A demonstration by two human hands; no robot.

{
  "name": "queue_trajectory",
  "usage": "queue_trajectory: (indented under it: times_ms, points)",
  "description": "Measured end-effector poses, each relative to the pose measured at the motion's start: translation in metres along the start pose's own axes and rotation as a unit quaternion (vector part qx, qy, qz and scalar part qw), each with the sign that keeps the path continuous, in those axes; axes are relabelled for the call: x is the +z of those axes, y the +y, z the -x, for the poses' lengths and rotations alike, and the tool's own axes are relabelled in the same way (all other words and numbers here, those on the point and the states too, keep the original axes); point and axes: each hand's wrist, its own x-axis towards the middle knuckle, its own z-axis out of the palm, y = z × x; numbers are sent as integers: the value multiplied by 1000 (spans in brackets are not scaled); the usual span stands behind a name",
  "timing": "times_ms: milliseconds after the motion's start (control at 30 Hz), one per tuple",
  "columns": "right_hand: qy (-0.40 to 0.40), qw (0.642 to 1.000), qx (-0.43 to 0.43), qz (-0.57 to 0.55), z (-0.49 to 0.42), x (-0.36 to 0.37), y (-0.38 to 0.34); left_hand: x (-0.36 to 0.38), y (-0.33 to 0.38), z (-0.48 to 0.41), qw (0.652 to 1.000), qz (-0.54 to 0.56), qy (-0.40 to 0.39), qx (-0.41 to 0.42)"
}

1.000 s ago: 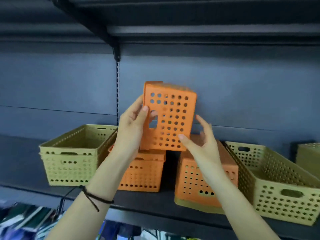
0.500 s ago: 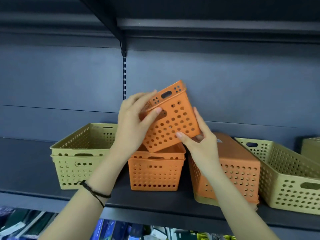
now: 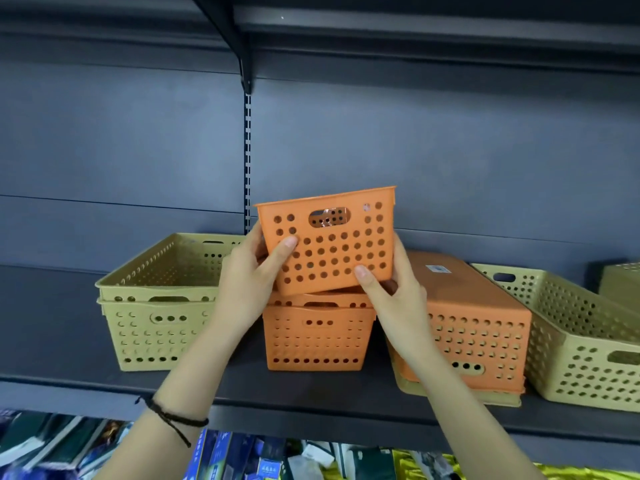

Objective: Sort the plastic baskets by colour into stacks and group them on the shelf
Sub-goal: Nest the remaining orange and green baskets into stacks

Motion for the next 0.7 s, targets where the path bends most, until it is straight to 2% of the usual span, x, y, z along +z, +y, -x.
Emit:
queue_trajectory:
  times_ms: [333,467,700]
  points:
    - [-13,998,54,40,5,13,12,5,-19,-10,999,-25,-27,-19]
    - [-4,998,58,34,-1,9,4,6,-19,-11,999,-46,-18,17]
    - [-7,996,89,22,-3,10,-1,4,-22,-8,998,-35,-34,29]
